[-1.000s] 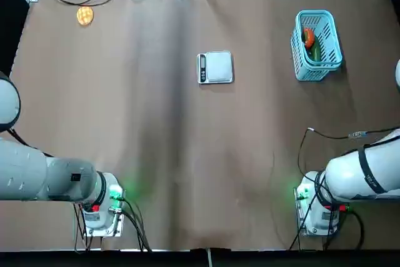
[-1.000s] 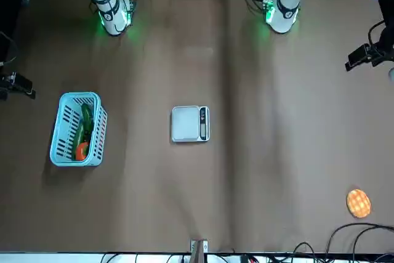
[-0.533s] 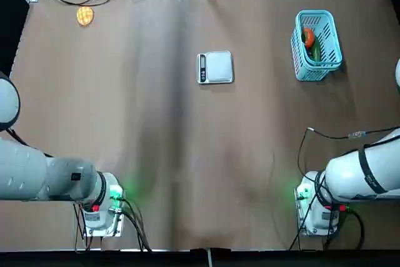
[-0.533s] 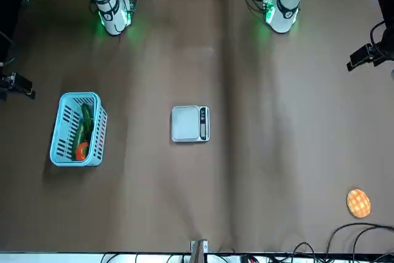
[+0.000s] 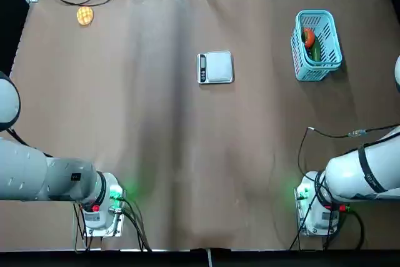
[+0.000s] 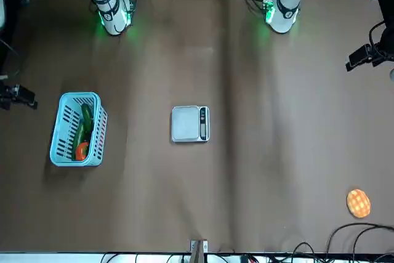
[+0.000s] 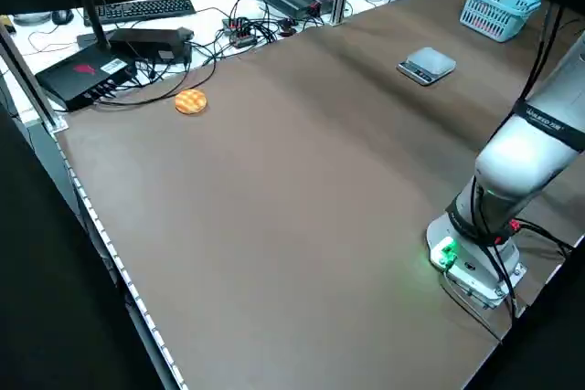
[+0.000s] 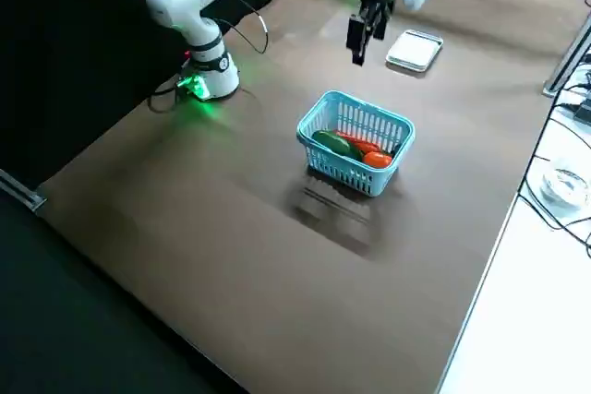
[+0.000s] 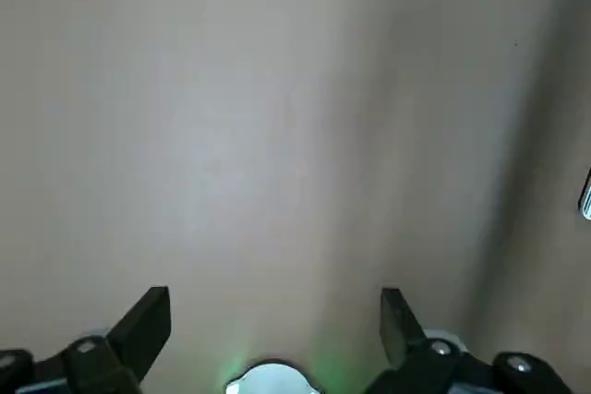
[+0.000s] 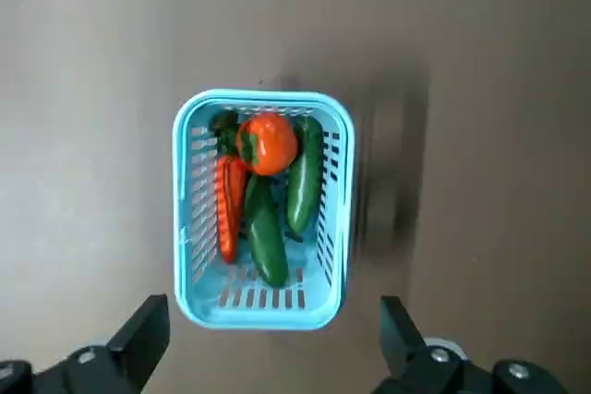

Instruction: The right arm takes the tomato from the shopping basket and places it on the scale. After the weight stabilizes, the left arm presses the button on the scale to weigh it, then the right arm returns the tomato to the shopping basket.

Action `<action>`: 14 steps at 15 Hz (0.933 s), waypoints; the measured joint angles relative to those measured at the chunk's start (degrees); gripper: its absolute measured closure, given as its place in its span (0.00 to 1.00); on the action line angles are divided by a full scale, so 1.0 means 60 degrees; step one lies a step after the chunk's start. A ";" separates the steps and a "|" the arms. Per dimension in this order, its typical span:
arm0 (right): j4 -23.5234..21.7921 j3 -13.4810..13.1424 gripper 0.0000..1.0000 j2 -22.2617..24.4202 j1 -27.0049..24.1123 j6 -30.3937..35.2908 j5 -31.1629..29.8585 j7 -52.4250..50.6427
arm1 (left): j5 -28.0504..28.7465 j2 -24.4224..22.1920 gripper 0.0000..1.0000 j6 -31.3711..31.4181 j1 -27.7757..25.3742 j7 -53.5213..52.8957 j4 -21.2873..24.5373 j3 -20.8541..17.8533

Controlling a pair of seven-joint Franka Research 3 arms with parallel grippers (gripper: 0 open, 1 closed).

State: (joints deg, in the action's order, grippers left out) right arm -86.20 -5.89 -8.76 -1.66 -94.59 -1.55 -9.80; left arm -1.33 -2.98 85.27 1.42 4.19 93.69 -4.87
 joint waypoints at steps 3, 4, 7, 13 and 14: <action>-0.0789 -0.0001 0.00 -0.0110 -0.0160 -0.1032 0.0007 -0.0050 | 0.0000 0.0033 0.00 -0.0075 -0.0007 -0.0261 0.0030 -0.0002; -0.1118 -0.0001 0.00 -0.0145 -0.0193 -0.1413 0.0023 -0.0059 | 0.0002 0.0058 0.00 -0.0098 -0.0016 -0.0487 0.0031 -0.0003; -0.2147 0.0009 0.00 -0.0189 -0.0218 -0.2603 0.0220 -0.0062 | 0.0012 0.0086 0.00 -0.0102 -0.0032 -0.1073 0.0029 -0.0009; -0.4088 0.0119 0.01 -0.0210 -0.0192 -0.5077 0.0817 -0.0078 | 0.0013 0.0194 0.00 -0.0096 -0.0019 -0.2915 0.0028 0.0001; -0.4242 0.0146 0.02 -0.0238 -0.0186 -0.5287 0.0883 -0.0078 | 0.0014 0.0213 0.00 -0.0095 -0.0029 -0.3410 0.0028 0.0000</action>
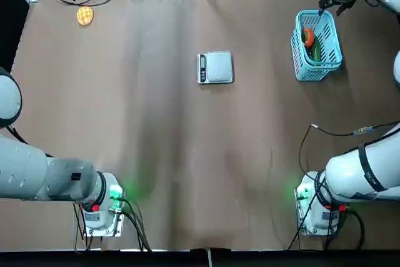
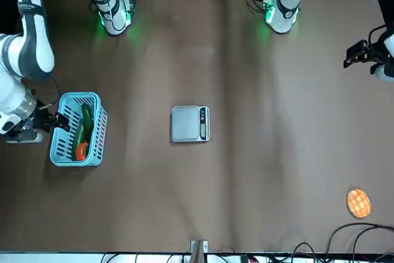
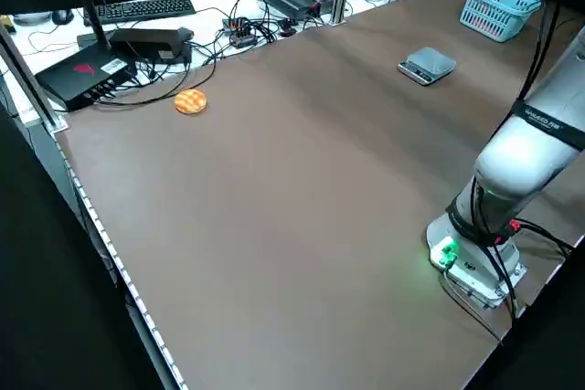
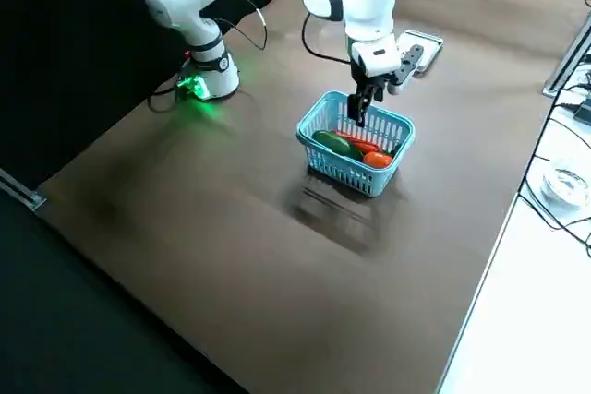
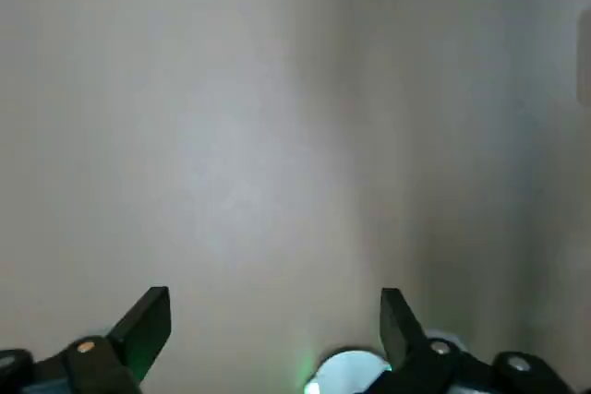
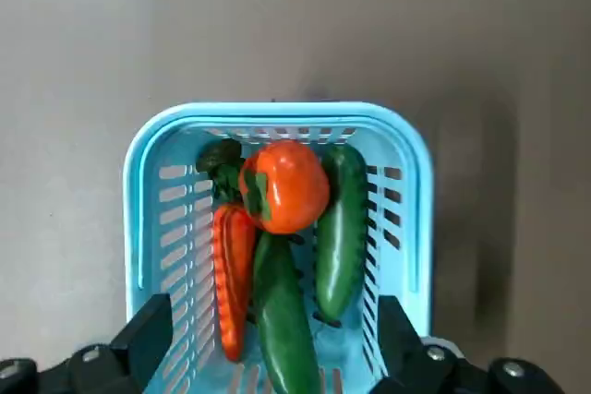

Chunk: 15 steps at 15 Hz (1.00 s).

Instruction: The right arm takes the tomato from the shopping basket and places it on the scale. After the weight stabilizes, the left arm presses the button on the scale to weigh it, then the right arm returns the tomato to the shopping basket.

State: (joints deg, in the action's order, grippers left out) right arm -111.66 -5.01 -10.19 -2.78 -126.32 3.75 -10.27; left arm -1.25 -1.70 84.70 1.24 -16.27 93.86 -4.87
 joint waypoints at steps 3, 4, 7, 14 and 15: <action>-0.0141 0.0033 0.02 -0.0237 0.0005 -0.0401 0.0308 -0.0042 | 0.0003 0.0035 0.00 0.0000 -0.0008 -0.1438 -0.0001 -0.0002; -0.0146 0.0032 0.02 -0.0353 0.0003 -0.0584 0.0335 -0.0121 | 0.0005 0.0053 0.00 0.0000 -0.0005 -0.1920 0.0000 -0.0001; -0.0154 0.0028 0.02 -0.0742 -0.0004 -0.0904 0.0775 -0.0461 | 0.0113 0.0114 0.00 0.0001 0.0062 -0.3188 -0.0001 0.0017; -0.0187 0.0034 0.03 -0.1282 -0.0001 -0.1751 0.1062 -0.1235 | 0.0347 0.0142 0.00 0.0000 0.0283 -0.6522 -0.0001 0.0281; -0.0195 0.0035 0.03 -0.1362 -0.0001 -0.1810 0.1063 -0.1282 | 0.0348 0.0169 0.00 0.0001 0.0283 -0.7036 -0.0002 0.0290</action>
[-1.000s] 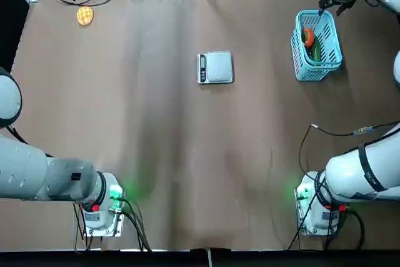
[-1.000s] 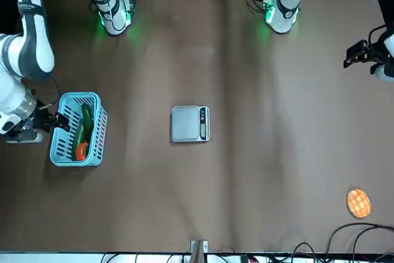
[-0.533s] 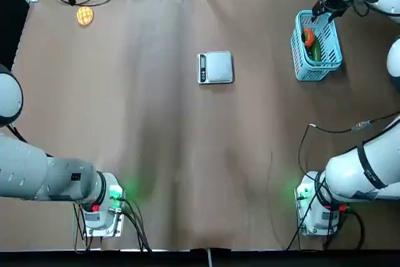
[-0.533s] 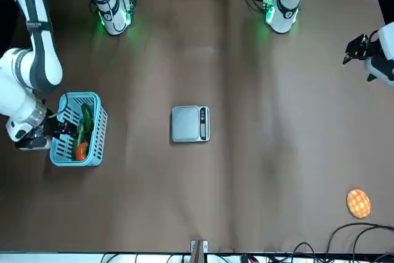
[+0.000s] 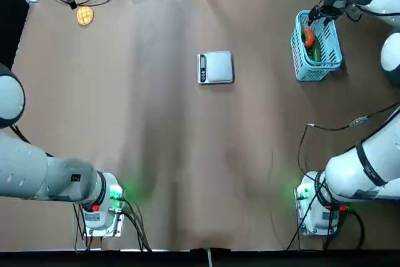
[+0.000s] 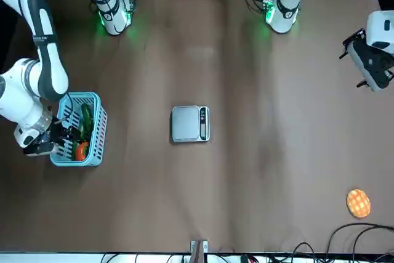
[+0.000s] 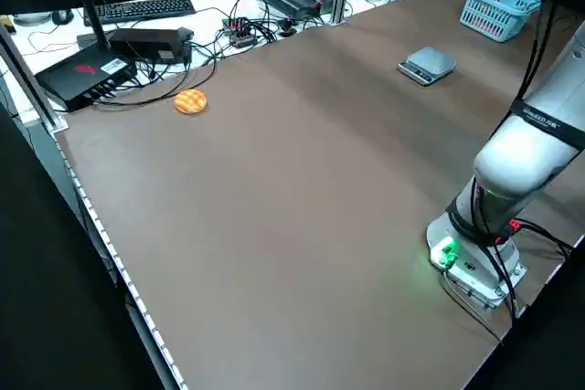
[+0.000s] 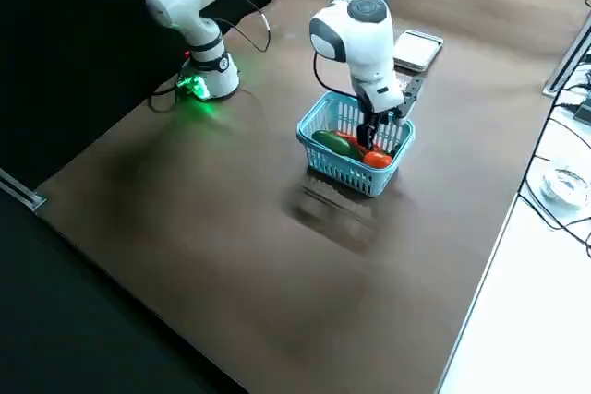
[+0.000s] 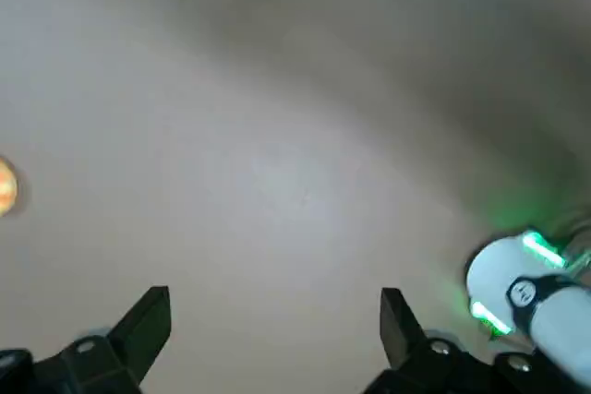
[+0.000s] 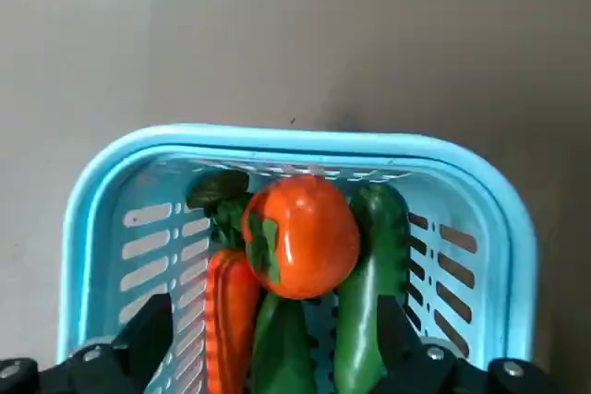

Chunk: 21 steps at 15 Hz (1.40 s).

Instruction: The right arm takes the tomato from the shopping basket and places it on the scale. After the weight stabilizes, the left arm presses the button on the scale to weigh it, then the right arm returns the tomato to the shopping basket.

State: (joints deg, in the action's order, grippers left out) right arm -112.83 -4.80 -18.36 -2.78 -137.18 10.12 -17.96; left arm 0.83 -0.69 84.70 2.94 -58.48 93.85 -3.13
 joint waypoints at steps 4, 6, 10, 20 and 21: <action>-0.0039 0.0002 0.03 -0.0422 0.0001 -0.0476 0.0000 -0.0080 | -0.0001 0.0344 0.00 0.0127 0.0000 -0.1235 -0.0001 0.0177; -0.0040 0.0003 0.03 -0.0573 0.0002 -0.0646 0.0000 -0.0090 | -0.0001 0.0407 0.00 0.0140 0.0000 -0.1400 -0.0008 0.0254; -0.0039 0.0008 0.03 -0.0718 0.0005 -0.0814 0.0000 -0.0099 | -0.0001 0.0432 0.00 0.0322 0.0001 -0.2629 -0.0012 0.0290; -0.0037 0.0022 0.03 -0.1175 0.0045 -0.1150 0.0001 -0.0099 | -0.0001 0.0673 0.00 0.0597 0.0006 -0.4131 -0.0016 0.0379; -0.0031 0.0026 0.03 -0.1203 0.0056 -0.1160 0.0001 -0.0099 | -0.0001 0.0712 0.00 0.0597 0.0009 -0.4269 -0.0017 0.0390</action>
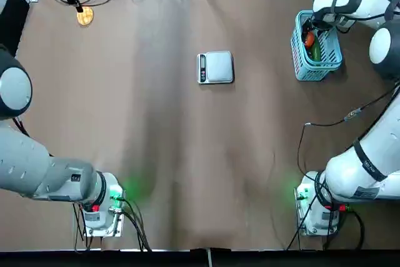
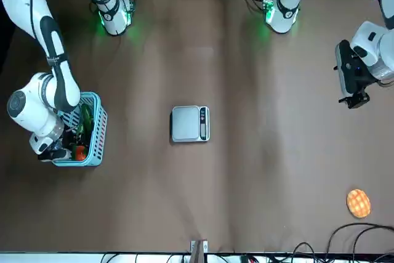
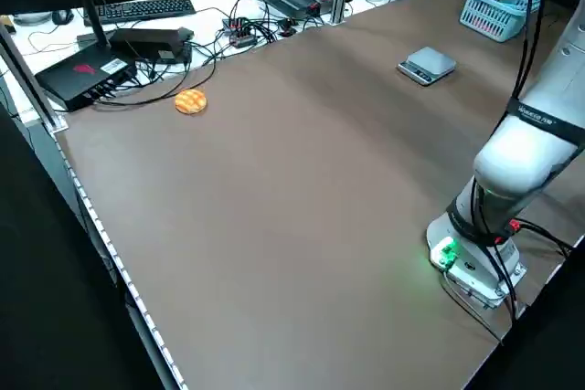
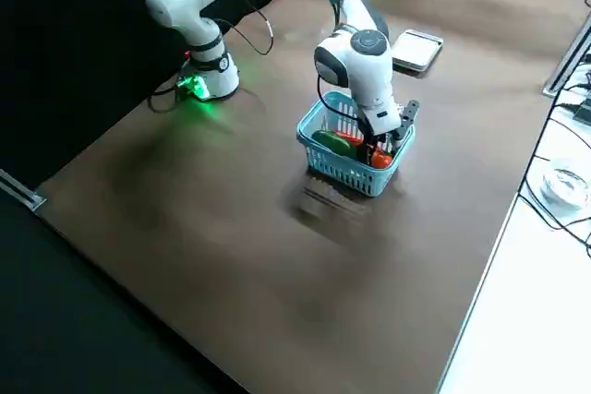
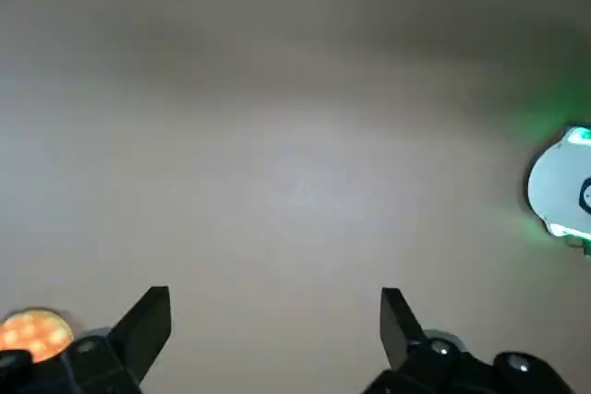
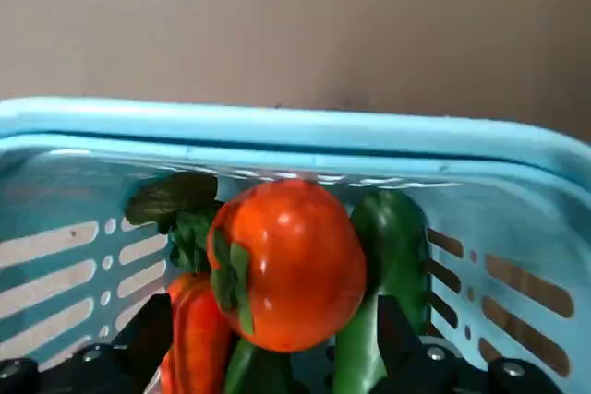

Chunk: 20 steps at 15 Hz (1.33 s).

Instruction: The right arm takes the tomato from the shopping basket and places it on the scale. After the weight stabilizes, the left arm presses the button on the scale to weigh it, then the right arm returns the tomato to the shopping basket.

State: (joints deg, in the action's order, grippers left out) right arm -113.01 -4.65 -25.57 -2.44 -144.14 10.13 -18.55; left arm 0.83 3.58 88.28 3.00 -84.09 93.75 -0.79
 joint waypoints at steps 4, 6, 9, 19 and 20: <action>0.0028 -0.0007 0.03 -0.0376 0.0001 -0.0550 0.0000 0.0000 | -0.0010 0.0268 0.00 0.0001 -0.0005 -0.0861 -0.0001 0.0028; 0.0043 -0.0007 0.03 -0.0496 0.0002 -0.0618 0.0000 0.0000 | -0.0014 0.0278 0.00 0.0001 -0.0003 -0.1206 -0.0007 0.0044; 0.0048 0.0002 0.03 -0.0549 0.0019 -0.0615 0.0000 0.0002 | -0.0013 0.0278 0.00 0.0013 0.0019 -0.1410 -0.0026 0.0140; 0.0049 0.0009 0.04 -0.0573 0.0063 -0.0594 0.0001 0.0007 | -0.0012 0.0278 0.01 0.0113 0.0279 -0.1060 -0.0067 0.1292; 0.0049 0.0009 0.06 -0.0582 0.0063 -0.0594 0.0001 0.0007 | -0.0012 0.0278 0.01 0.0145 0.0296 -0.0948 -0.0067 0.1379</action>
State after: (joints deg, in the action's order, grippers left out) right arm -112.72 -4.60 -29.07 -2.07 -147.70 10.13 -18.51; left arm 0.76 5.25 89.15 4.77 -89.78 93.35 7.48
